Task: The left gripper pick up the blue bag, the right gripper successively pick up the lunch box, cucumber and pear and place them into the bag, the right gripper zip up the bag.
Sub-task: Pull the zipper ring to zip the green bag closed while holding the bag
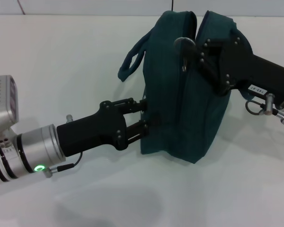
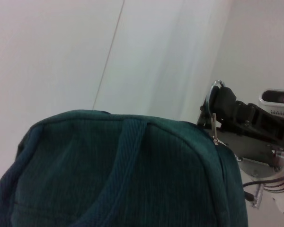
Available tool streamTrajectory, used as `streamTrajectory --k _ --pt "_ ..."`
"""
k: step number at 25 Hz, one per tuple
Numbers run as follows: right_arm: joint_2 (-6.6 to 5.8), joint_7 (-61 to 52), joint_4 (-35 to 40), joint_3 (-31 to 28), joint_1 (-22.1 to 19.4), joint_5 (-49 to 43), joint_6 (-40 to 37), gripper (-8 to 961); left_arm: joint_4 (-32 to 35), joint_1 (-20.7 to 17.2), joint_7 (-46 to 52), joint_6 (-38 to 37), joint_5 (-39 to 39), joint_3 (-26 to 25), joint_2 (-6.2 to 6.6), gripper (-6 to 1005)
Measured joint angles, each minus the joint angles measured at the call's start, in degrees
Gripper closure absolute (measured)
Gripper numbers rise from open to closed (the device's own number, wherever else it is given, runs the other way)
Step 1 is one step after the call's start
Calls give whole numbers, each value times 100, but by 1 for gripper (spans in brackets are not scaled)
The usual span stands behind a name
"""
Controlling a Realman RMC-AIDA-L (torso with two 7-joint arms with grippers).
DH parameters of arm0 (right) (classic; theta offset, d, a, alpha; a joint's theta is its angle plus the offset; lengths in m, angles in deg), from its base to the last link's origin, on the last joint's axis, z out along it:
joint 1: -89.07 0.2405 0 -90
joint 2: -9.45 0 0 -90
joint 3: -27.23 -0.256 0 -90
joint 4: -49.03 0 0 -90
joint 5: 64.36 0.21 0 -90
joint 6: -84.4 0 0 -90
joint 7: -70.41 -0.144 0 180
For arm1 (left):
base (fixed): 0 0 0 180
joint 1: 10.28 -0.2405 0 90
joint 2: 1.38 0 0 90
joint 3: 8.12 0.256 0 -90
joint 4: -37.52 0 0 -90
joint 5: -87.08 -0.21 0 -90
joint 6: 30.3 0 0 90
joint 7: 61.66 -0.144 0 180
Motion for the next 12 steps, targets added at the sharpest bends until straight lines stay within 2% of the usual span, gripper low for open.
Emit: streamTrajectory --k 3,6,12 --pt "0 -3 0 0 0 0 0 877 -3 11 -25 4 -6 16 2 500" --pt "0 -9 0 0 0 0 -1 876 -4 15 -59 8 -8 22 4 710" --pt "0 -18 -2 0 0 0 -6 873 -7 25 -69 45 -12 47 7 799"
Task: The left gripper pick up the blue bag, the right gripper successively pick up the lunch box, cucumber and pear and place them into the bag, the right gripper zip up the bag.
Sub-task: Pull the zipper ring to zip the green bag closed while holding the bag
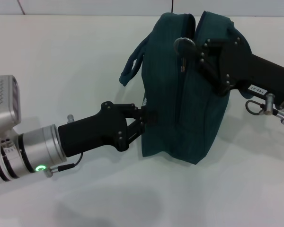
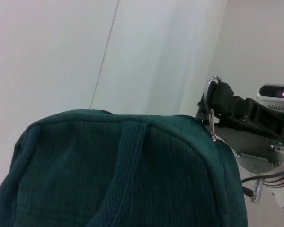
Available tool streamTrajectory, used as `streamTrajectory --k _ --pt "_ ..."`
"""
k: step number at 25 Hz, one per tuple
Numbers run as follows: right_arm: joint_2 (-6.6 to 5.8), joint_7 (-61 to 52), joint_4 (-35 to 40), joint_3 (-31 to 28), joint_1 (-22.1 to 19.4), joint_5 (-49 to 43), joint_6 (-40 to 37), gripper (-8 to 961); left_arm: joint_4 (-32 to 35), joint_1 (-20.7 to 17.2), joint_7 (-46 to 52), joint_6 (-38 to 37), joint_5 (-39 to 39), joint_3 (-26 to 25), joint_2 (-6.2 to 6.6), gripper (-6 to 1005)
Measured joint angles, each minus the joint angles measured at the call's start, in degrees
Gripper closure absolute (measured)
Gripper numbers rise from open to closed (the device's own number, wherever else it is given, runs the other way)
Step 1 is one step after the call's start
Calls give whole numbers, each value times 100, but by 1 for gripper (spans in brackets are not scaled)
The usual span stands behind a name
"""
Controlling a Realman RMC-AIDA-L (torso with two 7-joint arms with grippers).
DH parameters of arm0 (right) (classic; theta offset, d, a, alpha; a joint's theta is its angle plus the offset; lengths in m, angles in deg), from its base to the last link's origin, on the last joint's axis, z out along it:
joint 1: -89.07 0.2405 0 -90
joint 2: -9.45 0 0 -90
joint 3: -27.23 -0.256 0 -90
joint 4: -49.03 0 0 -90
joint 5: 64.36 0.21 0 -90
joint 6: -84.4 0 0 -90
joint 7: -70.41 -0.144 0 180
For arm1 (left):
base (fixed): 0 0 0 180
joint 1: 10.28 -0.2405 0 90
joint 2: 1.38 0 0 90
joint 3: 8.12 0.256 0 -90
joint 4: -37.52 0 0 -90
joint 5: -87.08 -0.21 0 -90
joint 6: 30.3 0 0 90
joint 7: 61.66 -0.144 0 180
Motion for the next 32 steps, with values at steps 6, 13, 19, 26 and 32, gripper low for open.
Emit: streamTrajectory --k 6,13,19,26,32 --pt "0 -15 2 0 0 93 -95 871 0 19 -1 28 1 115 11 881" --pt "0 -32 13 -44 -3 213 -154 867 33 21 -1 36 -3 440 27 920" --pt "0 -35 17 -33 -5 296 -20 865 48 24 -1 33 -106 588 38 924" --pt "0 -35 15 -53 -28 299 279 862 54 37 34 -79 -387 591 64 924" --pt "0 -35 13 -47 -31 329 385 859 60 11 41 -382 -634 594 85 923"
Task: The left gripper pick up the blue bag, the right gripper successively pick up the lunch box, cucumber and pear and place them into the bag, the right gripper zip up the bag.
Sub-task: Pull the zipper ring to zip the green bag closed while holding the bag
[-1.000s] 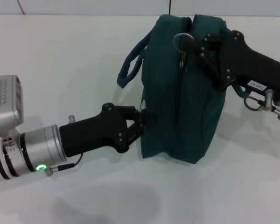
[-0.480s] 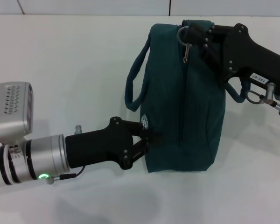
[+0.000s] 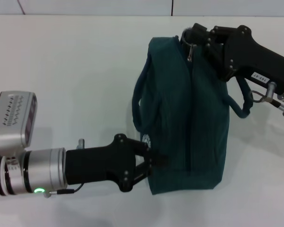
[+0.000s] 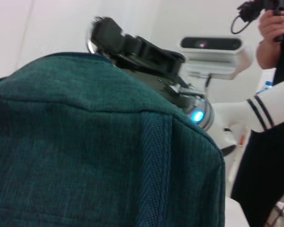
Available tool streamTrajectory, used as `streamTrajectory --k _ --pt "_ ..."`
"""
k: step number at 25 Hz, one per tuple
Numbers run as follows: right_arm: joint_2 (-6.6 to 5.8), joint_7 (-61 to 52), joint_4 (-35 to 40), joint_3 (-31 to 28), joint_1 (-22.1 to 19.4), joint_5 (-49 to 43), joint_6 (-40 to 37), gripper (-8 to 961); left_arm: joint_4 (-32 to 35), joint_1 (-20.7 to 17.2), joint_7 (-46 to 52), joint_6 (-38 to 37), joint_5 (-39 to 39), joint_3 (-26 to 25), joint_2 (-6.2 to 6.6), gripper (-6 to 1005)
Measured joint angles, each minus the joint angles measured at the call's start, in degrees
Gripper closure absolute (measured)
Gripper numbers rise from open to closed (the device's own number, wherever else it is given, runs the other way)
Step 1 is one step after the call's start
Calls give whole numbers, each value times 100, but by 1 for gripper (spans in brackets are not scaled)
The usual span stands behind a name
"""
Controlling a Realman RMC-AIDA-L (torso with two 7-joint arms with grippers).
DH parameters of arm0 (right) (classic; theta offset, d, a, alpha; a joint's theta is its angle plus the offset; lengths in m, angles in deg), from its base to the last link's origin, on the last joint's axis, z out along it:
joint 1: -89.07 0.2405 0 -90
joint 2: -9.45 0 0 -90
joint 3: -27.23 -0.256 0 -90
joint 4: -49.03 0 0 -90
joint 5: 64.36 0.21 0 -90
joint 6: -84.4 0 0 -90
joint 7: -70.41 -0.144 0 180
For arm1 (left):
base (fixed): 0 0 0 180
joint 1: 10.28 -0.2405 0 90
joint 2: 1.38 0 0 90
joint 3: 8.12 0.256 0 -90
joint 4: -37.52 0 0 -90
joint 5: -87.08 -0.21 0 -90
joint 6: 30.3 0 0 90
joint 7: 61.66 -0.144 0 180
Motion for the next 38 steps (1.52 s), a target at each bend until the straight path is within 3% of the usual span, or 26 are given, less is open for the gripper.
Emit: streamTrajectory --k 15,23,30,38 --pt "-36 -751 6 -17 37 157 175 852 3 -21 -5 -86 -259 8 28 924" --pt "-23 -887 6 -23 49 164 933 848 2 -11 2 -244 -614 7 69 926" --pt "-11 -888 2 -23 28 175 1154 845 1 -36 16 -250 -611 -41 124 928" --pt "-9 -876 1 -23 -81 353 1114 842 16 -242 93 -215 -508 -1082 209 931"
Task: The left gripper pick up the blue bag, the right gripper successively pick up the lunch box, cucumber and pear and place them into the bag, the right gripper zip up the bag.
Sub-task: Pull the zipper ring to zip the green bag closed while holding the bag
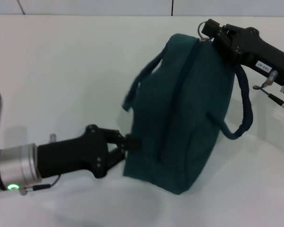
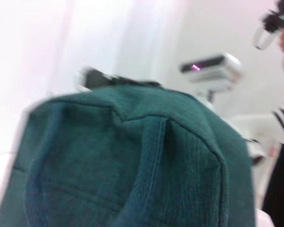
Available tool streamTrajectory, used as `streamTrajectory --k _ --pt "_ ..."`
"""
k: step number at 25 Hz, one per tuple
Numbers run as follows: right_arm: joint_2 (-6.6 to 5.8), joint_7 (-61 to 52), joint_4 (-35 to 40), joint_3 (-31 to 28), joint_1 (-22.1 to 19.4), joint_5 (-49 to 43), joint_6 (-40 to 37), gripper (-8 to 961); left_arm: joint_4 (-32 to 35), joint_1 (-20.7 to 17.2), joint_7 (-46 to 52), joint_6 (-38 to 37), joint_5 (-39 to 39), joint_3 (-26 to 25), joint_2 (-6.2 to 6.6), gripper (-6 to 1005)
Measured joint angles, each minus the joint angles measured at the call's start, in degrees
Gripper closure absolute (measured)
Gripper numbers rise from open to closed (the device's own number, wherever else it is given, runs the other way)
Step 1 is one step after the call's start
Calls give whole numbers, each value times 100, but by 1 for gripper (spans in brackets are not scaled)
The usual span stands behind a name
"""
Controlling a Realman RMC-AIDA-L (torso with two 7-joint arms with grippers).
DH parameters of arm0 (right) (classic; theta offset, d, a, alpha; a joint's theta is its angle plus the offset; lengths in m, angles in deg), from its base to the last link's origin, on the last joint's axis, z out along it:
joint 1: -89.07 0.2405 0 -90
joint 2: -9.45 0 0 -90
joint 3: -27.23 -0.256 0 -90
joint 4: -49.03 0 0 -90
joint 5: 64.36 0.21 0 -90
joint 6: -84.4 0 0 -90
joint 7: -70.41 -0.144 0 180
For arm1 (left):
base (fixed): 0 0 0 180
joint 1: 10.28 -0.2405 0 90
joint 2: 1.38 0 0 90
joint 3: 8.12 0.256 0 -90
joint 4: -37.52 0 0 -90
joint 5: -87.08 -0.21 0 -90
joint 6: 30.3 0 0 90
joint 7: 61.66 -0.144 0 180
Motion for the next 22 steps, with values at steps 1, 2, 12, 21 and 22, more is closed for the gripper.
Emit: streamTrajectory --k 1,2,12,21,22 --pt "0 0 1 0 -11 17 -4 841 50 -25 90 -2 3 -52 22 931" --pt "-1 0 2 0 -18 33 -7 841 99 -54 166 -2 6 -82 38 931" --pt "6 -77 -38 18 -36 261 -75 836 1172 -525 995 -90 -54 -938 -16 672" --pt "10 -151 -65 21 0 279 35 832 3381 -295 3083 -224 -148 -839 -120 365" --pt "9 -152 -66 21 5 279 50 832 3761 -250 3454 -227 -178 -764 -155 336"
